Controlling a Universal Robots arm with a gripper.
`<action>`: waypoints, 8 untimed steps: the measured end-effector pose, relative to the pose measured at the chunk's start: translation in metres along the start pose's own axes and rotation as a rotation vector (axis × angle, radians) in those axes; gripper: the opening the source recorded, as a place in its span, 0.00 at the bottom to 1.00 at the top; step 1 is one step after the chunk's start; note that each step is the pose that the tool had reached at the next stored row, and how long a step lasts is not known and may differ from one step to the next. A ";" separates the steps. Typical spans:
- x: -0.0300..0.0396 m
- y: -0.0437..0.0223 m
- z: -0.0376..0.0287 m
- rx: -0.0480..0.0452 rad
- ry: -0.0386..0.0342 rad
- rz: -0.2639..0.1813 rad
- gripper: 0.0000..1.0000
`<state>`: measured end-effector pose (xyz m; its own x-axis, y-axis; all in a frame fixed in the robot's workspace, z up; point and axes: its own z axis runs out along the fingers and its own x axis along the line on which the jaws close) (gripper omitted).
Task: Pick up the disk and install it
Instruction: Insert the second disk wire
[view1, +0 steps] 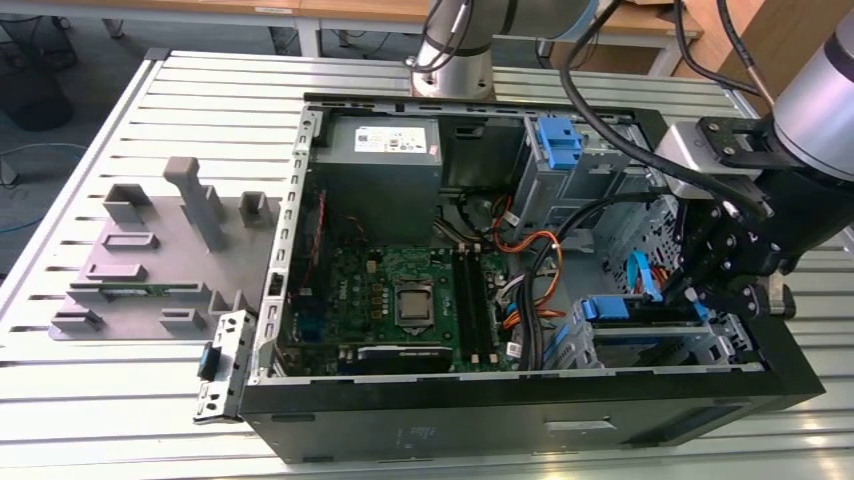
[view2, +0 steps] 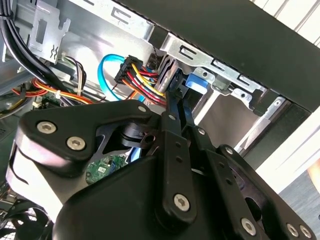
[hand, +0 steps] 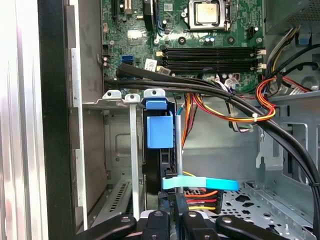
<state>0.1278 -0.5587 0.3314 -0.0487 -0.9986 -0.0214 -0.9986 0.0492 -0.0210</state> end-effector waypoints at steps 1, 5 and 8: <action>0.0000 0.0000 0.0007 0.0000 0.0002 0.000 0.16; 0.0000 0.0000 0.0011 0.0000 0.0004 0.000 0.16; 0.0001 0.0001 0.0029 0.0001 0.0002 0.000 0.16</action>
<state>0.1278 -0.5587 0.3285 -0.0490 -0.9986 -0.0211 -0.9986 0.0495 -0.0211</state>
